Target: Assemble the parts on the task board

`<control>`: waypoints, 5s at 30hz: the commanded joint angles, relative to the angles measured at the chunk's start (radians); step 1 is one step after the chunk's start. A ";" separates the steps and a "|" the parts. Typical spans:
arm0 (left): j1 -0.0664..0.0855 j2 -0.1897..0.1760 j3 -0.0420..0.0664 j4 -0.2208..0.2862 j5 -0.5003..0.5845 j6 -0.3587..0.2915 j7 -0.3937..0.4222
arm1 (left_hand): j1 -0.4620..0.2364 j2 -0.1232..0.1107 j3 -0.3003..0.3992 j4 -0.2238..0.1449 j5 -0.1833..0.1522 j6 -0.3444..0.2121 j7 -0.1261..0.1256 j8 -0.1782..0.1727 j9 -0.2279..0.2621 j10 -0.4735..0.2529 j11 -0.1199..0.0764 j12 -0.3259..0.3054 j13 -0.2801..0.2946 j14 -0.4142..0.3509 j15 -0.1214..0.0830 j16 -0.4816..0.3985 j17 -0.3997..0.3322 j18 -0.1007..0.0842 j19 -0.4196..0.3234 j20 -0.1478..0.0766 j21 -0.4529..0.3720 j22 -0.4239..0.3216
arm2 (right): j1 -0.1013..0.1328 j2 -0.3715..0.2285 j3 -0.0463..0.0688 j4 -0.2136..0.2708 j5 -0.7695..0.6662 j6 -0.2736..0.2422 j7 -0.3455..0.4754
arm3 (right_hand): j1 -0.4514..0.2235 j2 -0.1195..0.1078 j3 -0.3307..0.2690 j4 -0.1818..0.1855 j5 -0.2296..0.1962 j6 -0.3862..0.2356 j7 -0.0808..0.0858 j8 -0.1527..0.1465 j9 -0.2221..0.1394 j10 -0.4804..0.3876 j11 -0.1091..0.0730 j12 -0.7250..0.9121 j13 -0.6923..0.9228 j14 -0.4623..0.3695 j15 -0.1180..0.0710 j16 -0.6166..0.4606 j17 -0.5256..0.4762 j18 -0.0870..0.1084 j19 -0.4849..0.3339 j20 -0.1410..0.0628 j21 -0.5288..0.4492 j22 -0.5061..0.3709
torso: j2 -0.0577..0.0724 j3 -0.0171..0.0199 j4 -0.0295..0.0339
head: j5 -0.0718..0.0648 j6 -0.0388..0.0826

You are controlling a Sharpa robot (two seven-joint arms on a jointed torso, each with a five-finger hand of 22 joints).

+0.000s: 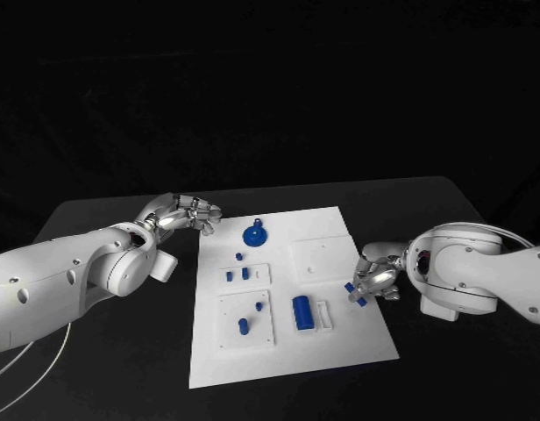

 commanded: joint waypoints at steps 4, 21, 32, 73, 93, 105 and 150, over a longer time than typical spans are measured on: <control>0.000 0.002 0.000 0.006 0.001 0.018 0.016 | -0.016 -0.003 -0.003 0.010 -0.009 -0.007 -0.001 0.003 -0.002 -0.008 0.000 -0.004 -0.001 0.005 0.001 -0.007 0.004 0.011 0.001 0.001 -0.008 0.002 | -0.023 0.041 -0.004 -0.003 0.132 -0.051 0.014 | 0.003 0.005 0.007 -0.002 0.003 0.006 0.001 0.008 0.012 0.008 -0.004 0.005 0.001 0.001 -0.006 0.005 -0.001 0.017 0.006 0.003 0.005 0.017 | 0.000 -0.0009 0.0007 | -0.002 0.001; 0.000 -0.005 0.001 0.008 0.002 0.015 0.016 | -0.017 -0.001 -0.004 0.011 -0.009 -0.008 -0.001 0.003 -0.002 -0.009 0.000 -0.004 -0.001 0.006 0.000 -0.010 0.007 0.012 0.001 0.000 -0.009 0.003 | -0.063 0.104 -0.005 -0.020 0.112 -0.039 0.014 | -0.003 0.009 0.007 -0.004 0.003 0.003 0.001 0.007 0.012 0.006 -0.004 0.004 0.002 0.001 -0.006 0.005 -0.002 0.017 0.005 0.001 0.005 0.016 | 0.001 0.0004 -0.0005 | 0.011 -0.008; 0.000 -0.009 0.001 0.010 0.002 0.012 0.016 | -0.018 -0.001 -0.004 0.012 -0.008 -0.009 -0.001 0.003 -0.002 -0.009 0.000 -0.004 -0.001 0.006 0.001 -0.011 0.008 0.012 0.001 0.001 -0.009 0.003 | -0.069 0.117 -0.005 -0.036 0.094 -0.026 0.007 | -0.022 0.011 0.002 -0.002 0.003 0.002 0.002 0.007 0.013 0.005 -0.004 0.003 0.002 0.000 -0.006 0.003 -0.004 0.017 0.004 -0.001 0.005 0.015 | 0.001 -0.0001 -0.0002 | 0.012 -0.011; 0.000 -0.012 0.000 0.007 0.004 0.014 0.012 | -0.023 0.002 -0.006 0.017 -0.008 -0.015 0.001 0.002 -0.004 -0.011 0.001 -0.004 -0.002 0.008 0.000 -0.018 0.017 0.012 0.002 0.000 -0.012 0.007 | -0.070 0.113 -0.005 -0.022 0.101 -0.015 0.058 | -0.238 -0.047 -0.208 0.060 0.004 0.002 -0.002 0.003 0.016 0.003 -0.008 0.000 0.004 -0.004 -0.011 0.005 -0.009 0.017 -0.006 -0.013 0.004 0.012 | 0.000 0.0010 -0.0009 | 0.024 -0.020; 0.000 -0.013 0.000 0.008 0.004 0.016 0.010 | -0.024 0.004 -0.006 0.018 -0.007 -0.015 0.001 0.002 -0.005 -0.011 0.001 -0.004 -0.002 0.009 0.000 -0.020 0.020 0.012 0.003 0.000 -0.012 0.008 | -0.070 0.081 -0.005 -0.026 0.101 0.104 0.055 | -0.138 -0.055 -0.220 -0.052 0.003 -0.002 0.000 -0.001 0.016 -0.001 -0.005 -0.004 0.004 -0.007 -0.008 0.002 -0.014 0.017 -0.010 -0.013 0.002 0.010 | 0.000 0.0000 -0.0008 | 0.029 -0.021; 0.000 -0.013 0.000 0.009 0.004 0.018 0.009 | -0.023 0.005 -0.006 0.018 -0.007 -0.015 0.001 0.002 -0.005 -0.011 0.001 -0.004 -0.002 0.010 0.000 -0.021 0.021 0.012 0.003 0.000 -0.013 0.009 | -0.072 0.084 -0.005 -0.028 0.099 0.086 0.056 | -0.157 -0.032 -0.263 -0.069 0.003 -0.002 0.001 -0.003 0.016 -0.001 -0.005 -0.006 0.004 -0.007 -0.007 0.000 -0.016 0.017 -0.011 -0.008 -0.002 0.007 | 0.000 0.0007 -0.0007 | 0.027 -0.021; 0.000 -0.017 0.000 0.008 0.004 0.019 0.005 | -0.019 0.004 -0.006 0.015 -0.007 -0.015 0.001 0.004 -0.005 -0.011 0.001 -0.004 -0.002 0.011 0.000 -0.026 0.027 0.012 0.003 0.000 -0.015 0.012 | -0.092 0.094 -0.004 -0.059 0.100 0.136 0.045 | -0.161 -0.045 -0.175 -0.072 0.105 0.004 0.005 -0.014 0.004 -0.001 0.000 -0.008 0.001 -0.004 -0.002 -0.001 -0.022 0.017 -0.008 0.002 0.001 0.010 | 0.000 0.0006 -0.0004 | 0.032 -0.025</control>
